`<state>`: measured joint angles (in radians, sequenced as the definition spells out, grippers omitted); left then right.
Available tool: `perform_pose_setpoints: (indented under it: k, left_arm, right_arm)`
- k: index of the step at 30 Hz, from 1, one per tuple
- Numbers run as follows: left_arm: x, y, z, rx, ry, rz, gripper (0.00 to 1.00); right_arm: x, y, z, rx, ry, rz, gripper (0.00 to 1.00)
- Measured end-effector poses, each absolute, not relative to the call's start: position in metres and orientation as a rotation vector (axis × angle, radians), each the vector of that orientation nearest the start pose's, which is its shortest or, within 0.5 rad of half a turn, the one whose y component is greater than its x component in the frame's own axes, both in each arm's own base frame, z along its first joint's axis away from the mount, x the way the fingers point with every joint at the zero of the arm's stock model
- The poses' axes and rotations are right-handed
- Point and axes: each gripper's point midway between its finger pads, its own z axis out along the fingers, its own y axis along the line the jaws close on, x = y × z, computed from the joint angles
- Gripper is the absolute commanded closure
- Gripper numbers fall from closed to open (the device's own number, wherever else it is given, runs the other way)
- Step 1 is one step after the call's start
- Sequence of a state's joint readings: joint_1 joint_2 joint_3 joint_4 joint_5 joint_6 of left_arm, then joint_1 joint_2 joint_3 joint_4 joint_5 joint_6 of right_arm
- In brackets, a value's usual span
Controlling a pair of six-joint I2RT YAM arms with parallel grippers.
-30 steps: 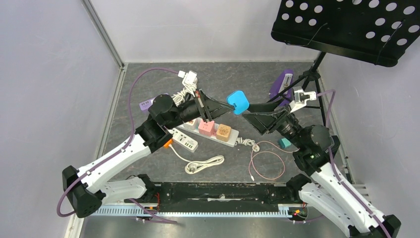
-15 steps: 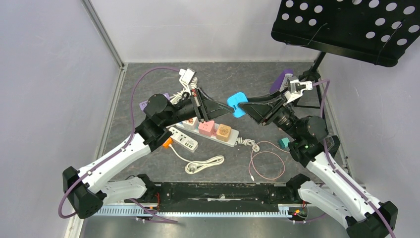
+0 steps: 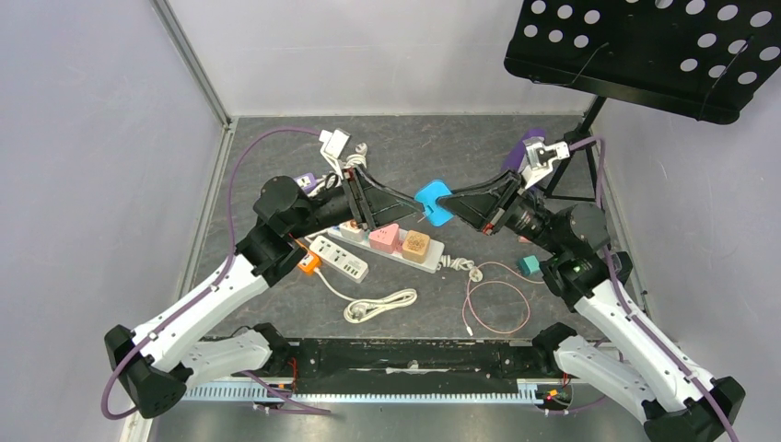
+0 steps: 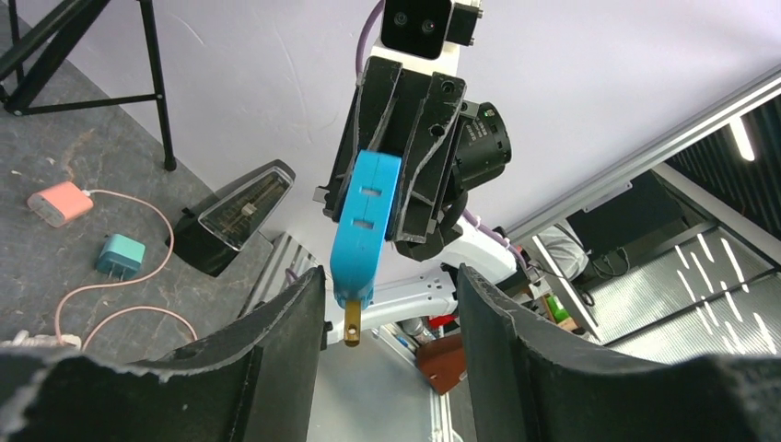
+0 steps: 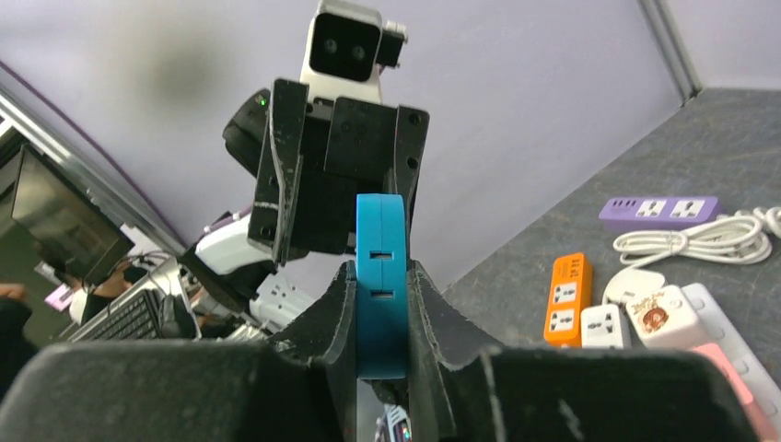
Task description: Insert the plug
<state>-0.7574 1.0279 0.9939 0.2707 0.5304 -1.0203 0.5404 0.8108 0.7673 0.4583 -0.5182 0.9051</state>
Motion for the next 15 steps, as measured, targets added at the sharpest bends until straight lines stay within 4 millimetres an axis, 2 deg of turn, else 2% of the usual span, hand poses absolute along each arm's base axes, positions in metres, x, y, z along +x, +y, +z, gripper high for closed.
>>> perform_pose_setpoints:
  k: [5, 10, 15]
  left_arm:
    - [0.160, -0.313, 0.422, 0.355, 1.589, -1.754, 0.50]
    - [0.159, -0.313, 0.411, 0.413, 1.622, -1.703, 0.55]
    - [0.156, -0.312, 0.403, 0.481, 1.653, -1.655, 0.66]
  right_arm:
    - [0.179, 0.253, 0.411, -0.352, 1.396, 1.553, 1.00]
    - [0.174, 0.256, 0.402, -0.388, 1.440, 1.572, 0.99]
    - [0.169, 0.259, 0.398, -0.424, 1.459, 1.594, 0.96]
